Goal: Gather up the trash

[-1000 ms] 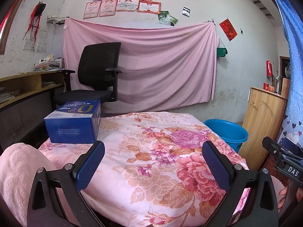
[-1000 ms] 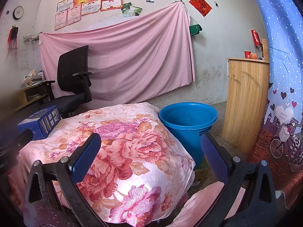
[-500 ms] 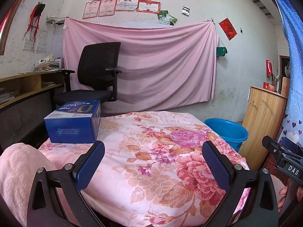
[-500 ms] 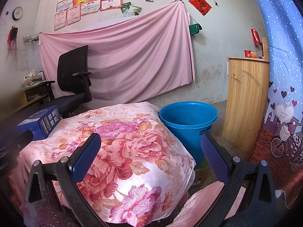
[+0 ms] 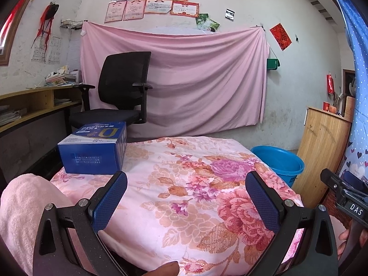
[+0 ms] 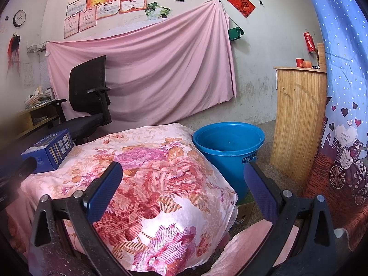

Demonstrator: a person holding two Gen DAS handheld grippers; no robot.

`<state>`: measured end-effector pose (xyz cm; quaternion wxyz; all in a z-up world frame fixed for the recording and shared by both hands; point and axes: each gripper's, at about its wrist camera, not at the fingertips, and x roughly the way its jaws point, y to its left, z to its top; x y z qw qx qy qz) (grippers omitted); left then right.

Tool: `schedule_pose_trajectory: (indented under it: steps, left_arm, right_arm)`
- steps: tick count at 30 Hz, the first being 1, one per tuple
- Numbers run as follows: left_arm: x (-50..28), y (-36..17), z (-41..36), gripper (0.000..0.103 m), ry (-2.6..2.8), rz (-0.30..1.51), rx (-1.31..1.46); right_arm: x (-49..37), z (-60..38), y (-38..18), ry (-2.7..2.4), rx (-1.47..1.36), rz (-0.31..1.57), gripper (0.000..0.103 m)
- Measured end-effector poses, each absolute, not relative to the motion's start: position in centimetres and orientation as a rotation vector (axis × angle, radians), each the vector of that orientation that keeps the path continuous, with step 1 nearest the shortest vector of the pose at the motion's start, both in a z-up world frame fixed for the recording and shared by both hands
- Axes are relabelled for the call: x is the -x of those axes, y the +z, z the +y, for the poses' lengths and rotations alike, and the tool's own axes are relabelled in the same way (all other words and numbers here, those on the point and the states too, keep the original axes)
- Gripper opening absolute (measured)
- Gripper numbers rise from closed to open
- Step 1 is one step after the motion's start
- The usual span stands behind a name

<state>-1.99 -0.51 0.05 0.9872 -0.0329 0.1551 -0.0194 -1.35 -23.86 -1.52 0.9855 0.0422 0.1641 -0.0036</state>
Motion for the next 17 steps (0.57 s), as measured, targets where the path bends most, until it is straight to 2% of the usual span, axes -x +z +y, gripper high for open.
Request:
schedule_pose_trajectory:
  steps: [17]
  left_arm:
    - [1.87,-0.19,-0.98,0.101,-0.056,0.309,0.031]
  right_arm:
    - [1.20,-24.16,-1.48,-0.006,-0.088,0.337,0.103]
